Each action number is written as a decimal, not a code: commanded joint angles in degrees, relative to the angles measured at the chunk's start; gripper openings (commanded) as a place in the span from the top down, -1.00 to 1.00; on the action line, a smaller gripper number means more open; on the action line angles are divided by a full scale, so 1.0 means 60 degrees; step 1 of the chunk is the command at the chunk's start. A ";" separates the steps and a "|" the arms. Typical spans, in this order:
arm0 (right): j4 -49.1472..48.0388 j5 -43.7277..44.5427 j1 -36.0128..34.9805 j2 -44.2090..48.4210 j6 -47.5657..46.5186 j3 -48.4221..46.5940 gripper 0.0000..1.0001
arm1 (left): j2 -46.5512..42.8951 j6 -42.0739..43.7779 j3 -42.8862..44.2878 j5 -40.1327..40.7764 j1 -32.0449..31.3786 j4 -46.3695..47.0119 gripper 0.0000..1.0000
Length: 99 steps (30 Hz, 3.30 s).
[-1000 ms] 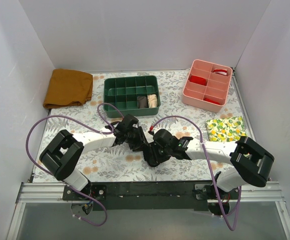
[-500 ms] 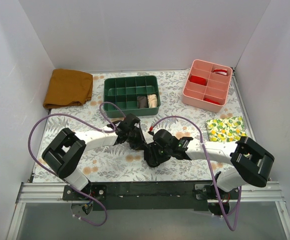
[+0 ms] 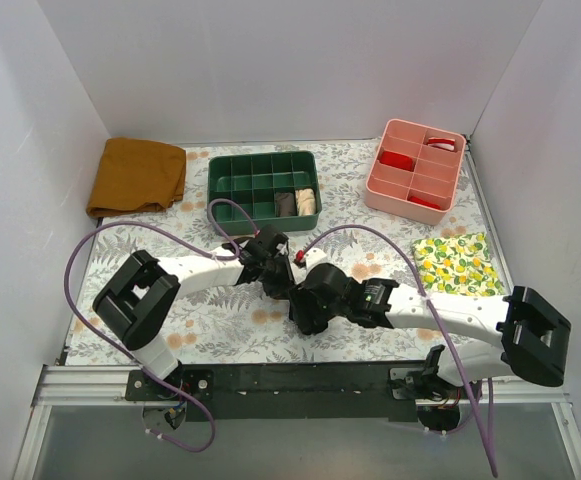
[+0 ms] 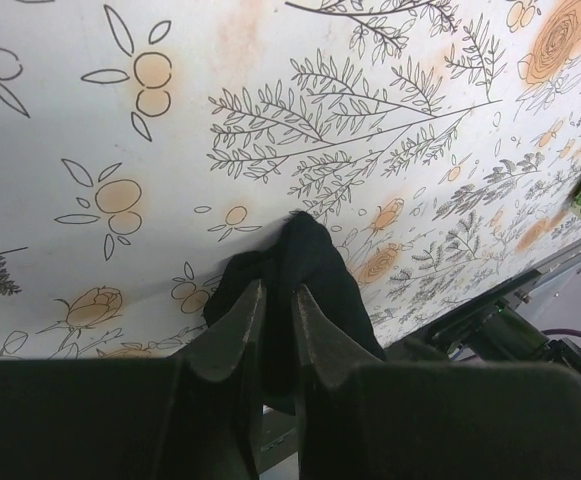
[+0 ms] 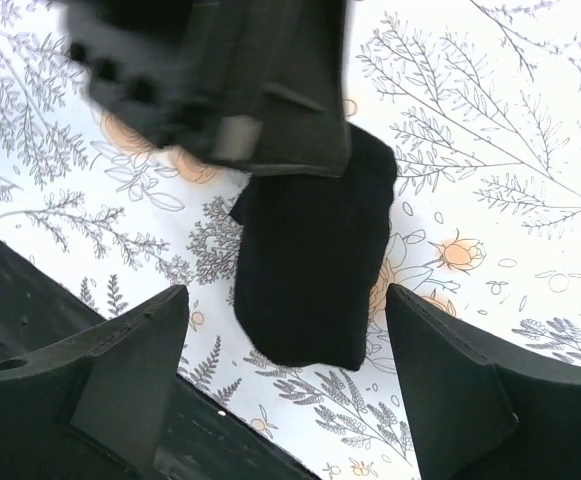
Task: Roll the underwear
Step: Roll the underwear to the center of the board, then pick up the underwear from the center of the board.
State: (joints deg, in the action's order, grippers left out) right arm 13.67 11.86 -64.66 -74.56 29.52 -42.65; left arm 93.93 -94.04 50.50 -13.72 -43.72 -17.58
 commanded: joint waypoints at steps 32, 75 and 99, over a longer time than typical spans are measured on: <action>0.4166 0.5186 -0.2992 -0.4037 0.0895 -0.3496 -0.75 | 0.0531 0.0292 0.0548 0.0382 -0.0125 -0.0878 1.00; 0.3845 0.4572 -0.2978 -0.4142 0.2435 -0.2106 0.97 | -0.0215 0.0336 0.0372 0.0660 0.0561 -0.0849 0.33; 0.1413 0.0251 0.0741 0.0210 0.0765 -0.1401 0.97 | -0.4023 0.0600 -0.0404 0.1582 0.2790 -0.1551 -0.71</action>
State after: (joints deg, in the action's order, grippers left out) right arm 26.57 19.35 -63.83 -75.37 36.42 -51.05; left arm 73.67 -90.87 48.75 -6.33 -28.62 -25.58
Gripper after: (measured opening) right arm 0.388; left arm 0.850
